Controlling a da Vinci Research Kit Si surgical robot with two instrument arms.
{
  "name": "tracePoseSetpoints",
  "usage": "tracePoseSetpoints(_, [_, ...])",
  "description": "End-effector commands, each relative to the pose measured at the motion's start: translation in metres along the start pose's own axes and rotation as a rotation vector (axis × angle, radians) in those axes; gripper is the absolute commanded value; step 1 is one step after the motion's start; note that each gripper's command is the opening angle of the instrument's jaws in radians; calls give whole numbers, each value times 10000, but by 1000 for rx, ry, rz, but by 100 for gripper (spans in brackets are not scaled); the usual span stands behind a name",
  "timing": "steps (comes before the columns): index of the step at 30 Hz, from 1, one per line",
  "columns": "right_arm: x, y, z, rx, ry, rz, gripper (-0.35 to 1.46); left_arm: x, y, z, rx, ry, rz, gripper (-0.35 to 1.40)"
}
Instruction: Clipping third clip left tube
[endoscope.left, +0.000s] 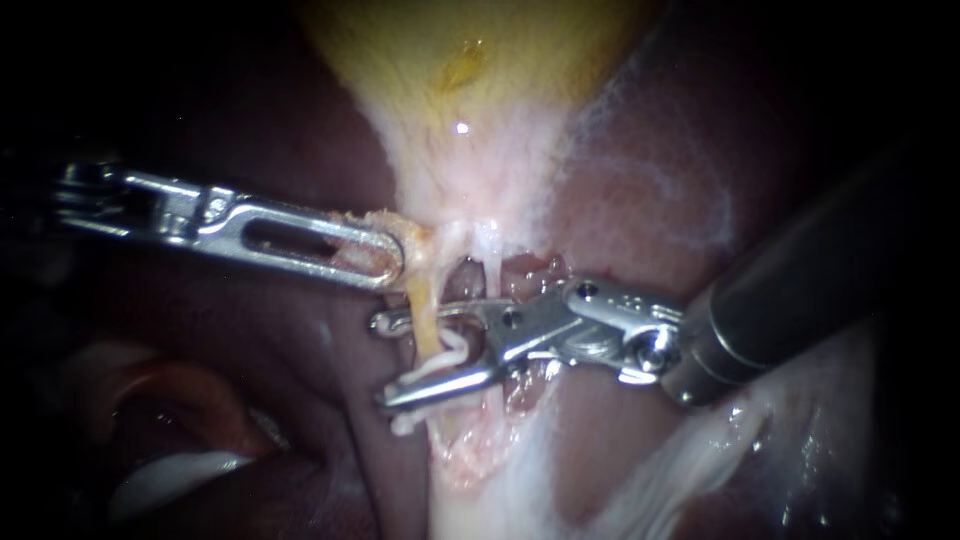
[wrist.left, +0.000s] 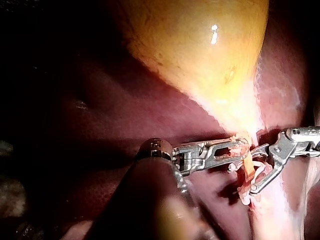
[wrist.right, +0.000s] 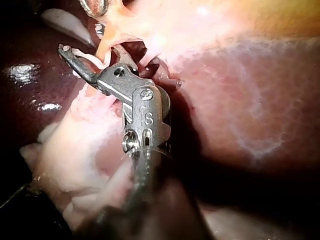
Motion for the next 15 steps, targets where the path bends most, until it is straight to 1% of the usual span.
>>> tracePoseSetpoints(1, [4, 1, -1, 4, 11, 12, 43, 0, 1, 0, 0, 0, 0, -35])
tracePoseSetpoints(6, [11, 4, -5, 0, 27, 33, 42, 0, 2, 0, 1, 1, 0, -35])
tracePoseSetpoints(9, [12, 4, -6, -1, 29, 51, 40, 0, 3, 0, 1, 1, 0, -35])
tracePoseSetpoints(12, [12, 4, -7, -1, 31, 86, 32, -1, 3, 0, 1, 1, 0, -35])
tracePoseSetpoints(13, [11, 3, -8, -1, 32, 98, 19, -1, 3, 0, 1, 1, 0, -35])
tracePoseSetpoints(14, [11, 2, -9, 0, 33, 122, 2, -1, 4, 0, 1, 1, 0, -35])
tracePoseSetpoints(15, [10, 0, -12, 1, 35, 163, -22, -1, 4, 0, 1, 1, 0, -35])
